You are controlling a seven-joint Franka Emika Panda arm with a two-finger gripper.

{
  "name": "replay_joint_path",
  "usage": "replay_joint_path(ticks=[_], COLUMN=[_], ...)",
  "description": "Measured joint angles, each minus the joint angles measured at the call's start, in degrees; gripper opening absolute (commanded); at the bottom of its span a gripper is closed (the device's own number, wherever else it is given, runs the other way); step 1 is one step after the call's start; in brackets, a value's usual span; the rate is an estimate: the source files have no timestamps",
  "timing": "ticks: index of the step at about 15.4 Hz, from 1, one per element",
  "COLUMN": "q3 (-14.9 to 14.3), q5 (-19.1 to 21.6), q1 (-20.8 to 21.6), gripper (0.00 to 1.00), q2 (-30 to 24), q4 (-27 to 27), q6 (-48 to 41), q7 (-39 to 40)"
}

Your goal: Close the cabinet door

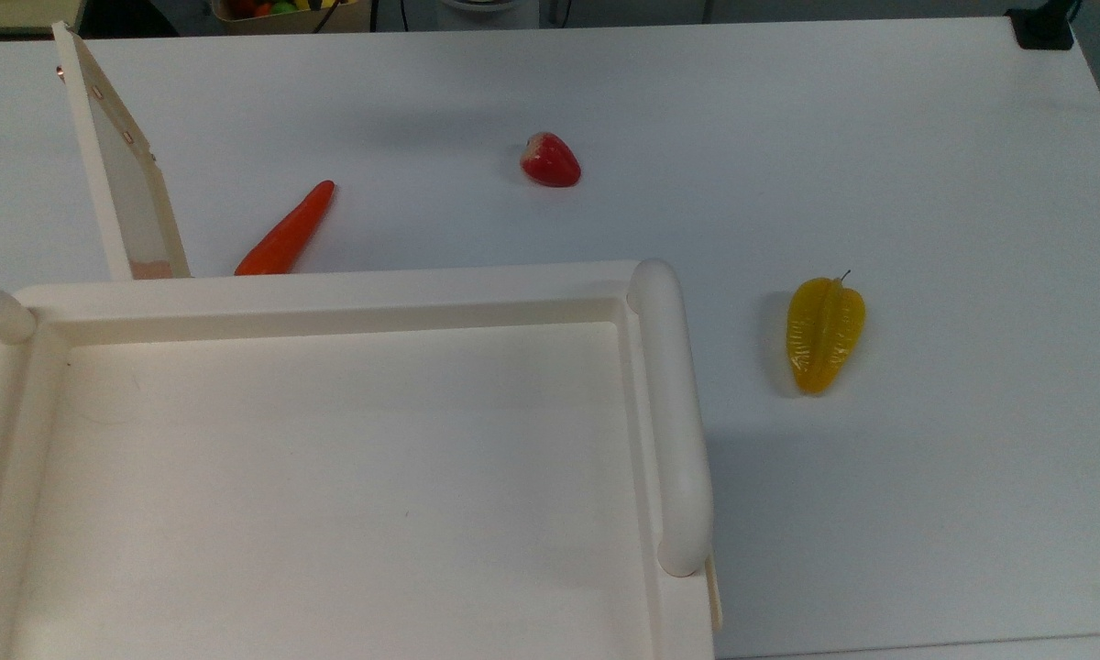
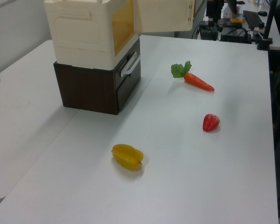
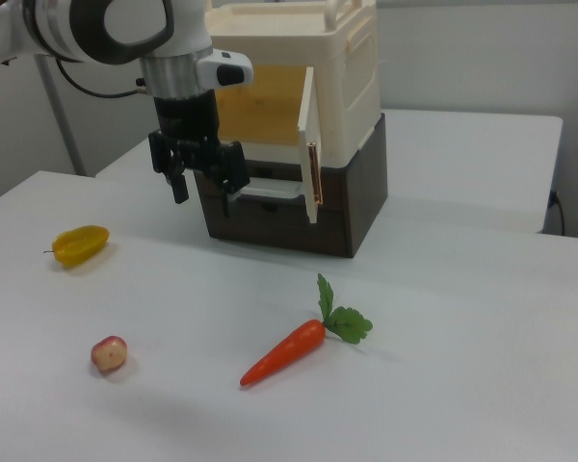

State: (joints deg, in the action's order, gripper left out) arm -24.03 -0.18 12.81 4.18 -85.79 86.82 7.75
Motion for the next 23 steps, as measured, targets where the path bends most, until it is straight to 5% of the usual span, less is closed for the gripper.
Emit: replay_joint_path(ticks=[23], q3=[0.13], q5=[1.19], q1=[0.13], gripper=[1.00], q2=[0.09], q4=[-0.79], q6=[-0.08], q7=[0.03])
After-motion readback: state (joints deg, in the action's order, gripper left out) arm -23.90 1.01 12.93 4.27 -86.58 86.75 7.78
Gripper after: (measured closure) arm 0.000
